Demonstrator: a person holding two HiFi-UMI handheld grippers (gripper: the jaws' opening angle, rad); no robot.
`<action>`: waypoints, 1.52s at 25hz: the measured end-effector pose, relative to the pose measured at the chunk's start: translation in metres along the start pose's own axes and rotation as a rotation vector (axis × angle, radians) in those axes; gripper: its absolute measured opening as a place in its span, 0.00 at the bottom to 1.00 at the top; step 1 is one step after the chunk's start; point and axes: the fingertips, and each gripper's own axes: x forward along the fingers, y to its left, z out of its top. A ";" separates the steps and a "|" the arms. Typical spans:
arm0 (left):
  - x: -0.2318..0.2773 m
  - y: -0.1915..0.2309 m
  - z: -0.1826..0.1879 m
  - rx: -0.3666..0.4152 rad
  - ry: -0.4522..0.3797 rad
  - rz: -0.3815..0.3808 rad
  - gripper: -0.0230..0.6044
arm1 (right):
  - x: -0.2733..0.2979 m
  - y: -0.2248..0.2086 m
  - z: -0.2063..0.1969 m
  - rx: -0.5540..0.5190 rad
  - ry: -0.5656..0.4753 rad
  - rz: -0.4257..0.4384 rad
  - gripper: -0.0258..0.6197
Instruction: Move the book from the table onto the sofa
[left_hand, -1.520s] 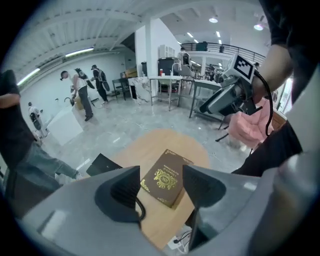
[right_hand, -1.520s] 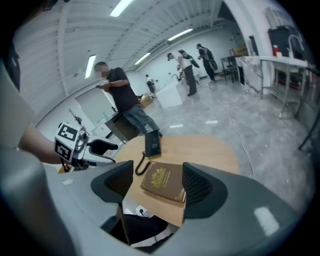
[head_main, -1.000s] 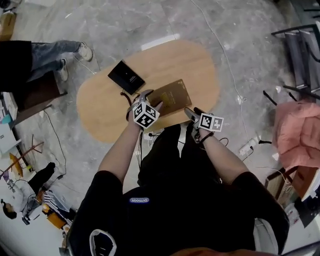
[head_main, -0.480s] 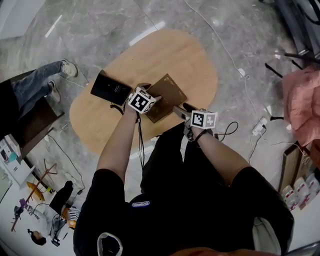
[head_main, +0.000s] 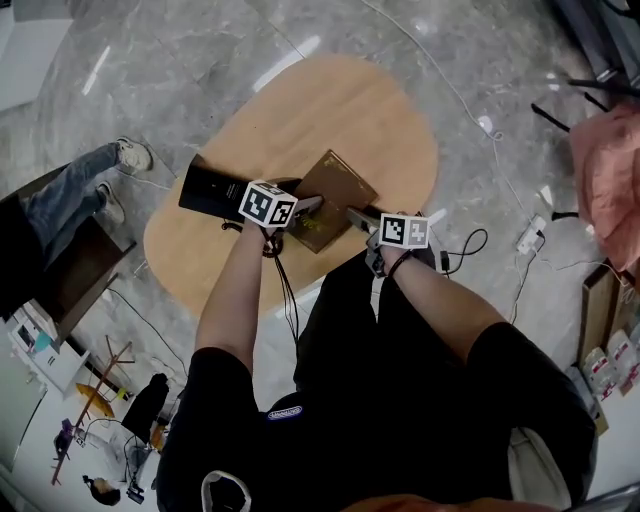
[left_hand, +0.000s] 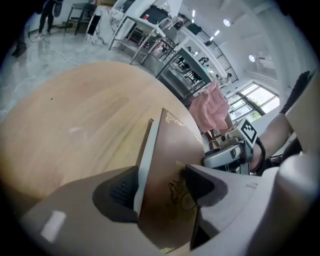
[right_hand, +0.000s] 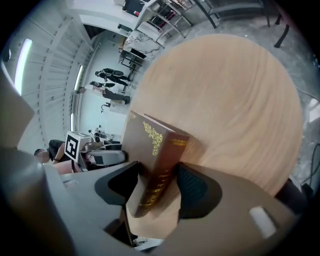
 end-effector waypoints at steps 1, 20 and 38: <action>0.000 -0.002 -0.003 -0.004 0.010 0.002 0.52 | -0.001 0.000 -0.001 -0.005 0.008 -0.003 0.47; -0.127 -0.113 0.058 -0.006 -0.337 0.084 0.45 | -0.123 0.143 0.091 -0.464 -0.213 0.134 0.46; -0.311 -0.243 0.128 0.127 -0.639 0.096 0.43 | -0.291 0.367 0.116 -0.882 -0.520 0.267 0.44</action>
